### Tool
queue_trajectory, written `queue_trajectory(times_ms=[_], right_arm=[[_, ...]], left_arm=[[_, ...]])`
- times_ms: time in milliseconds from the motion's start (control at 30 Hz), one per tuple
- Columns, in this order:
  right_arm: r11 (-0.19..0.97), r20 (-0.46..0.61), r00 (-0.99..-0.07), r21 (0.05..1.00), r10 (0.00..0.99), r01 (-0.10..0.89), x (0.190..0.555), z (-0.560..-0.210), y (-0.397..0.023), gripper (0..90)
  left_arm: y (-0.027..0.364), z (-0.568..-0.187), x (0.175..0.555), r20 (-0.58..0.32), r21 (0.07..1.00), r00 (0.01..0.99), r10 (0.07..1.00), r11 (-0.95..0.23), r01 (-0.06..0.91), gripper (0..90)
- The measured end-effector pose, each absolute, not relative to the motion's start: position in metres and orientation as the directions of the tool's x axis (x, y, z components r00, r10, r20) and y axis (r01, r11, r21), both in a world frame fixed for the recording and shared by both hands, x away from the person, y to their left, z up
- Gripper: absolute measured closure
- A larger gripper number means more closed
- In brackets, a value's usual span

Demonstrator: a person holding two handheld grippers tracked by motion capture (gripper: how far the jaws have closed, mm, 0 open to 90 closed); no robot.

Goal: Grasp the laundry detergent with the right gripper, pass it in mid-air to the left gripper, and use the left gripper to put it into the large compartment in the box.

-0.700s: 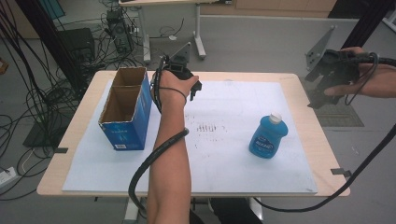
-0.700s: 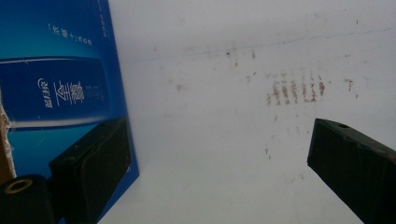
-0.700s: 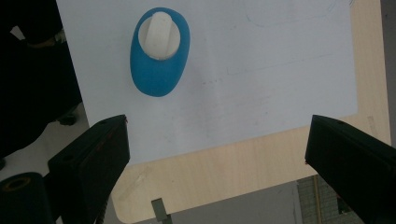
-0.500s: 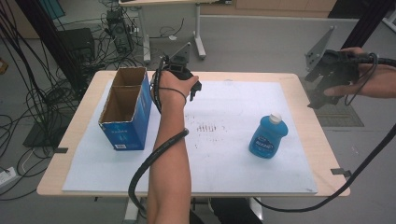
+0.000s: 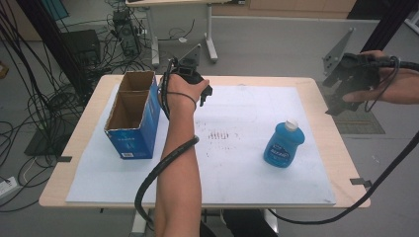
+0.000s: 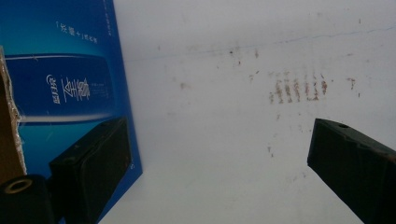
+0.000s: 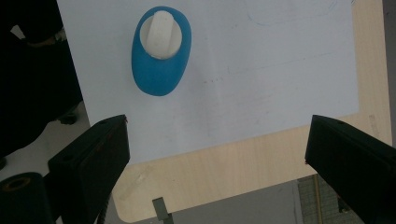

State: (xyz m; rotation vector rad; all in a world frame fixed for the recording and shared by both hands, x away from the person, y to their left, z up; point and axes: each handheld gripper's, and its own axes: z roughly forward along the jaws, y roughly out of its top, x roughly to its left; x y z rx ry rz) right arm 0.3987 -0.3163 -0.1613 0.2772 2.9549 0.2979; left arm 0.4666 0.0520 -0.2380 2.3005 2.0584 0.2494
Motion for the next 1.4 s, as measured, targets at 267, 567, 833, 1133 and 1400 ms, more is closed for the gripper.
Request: queue_trajectory(times_ms=[267,567,833,1133,1400], right_arm=[[0.963,-0.138,-0.970,0.209,0.200,0.169,0.399,-0.161,-0.316,6.5],[0.964,-0.136,-0.971,0.204,0.198,0.168,0.398,-0.162,-0.316,6.4],[0.964,-0.131,-0.971,0.204,0.202,0.173,0.398,-0.164,-0.317,6.4],[0.962,-0.112,-0.970,0.190,0.217,0.193,0.396,-0.174,-0.321,6.3],[0.961,-0.094,-0.970,0.188,0.223,0.202,0.394,-0.186,-0.323,6.1]], left_arm=[[0.053,-0.238,0.466,0.090,0.142,0.103,0.991,-0.115,0.983,6.8],[0.052,-0.237,0.466,0.092,0.140,0.105,0.990,-0.118,0.983,6.8],[0.052,-0.237,0.466,0.089,0.142,0.110,0.990,-0.122,0.982,6.8],[0.052,-0.239,0.464,0.089,0.135,0.111,0.990,-0.122,0.983,6.9],[0.053,-0.236,0.463,0.091,0.141,0.109,0.990,-0.121,0.983,6.8]])
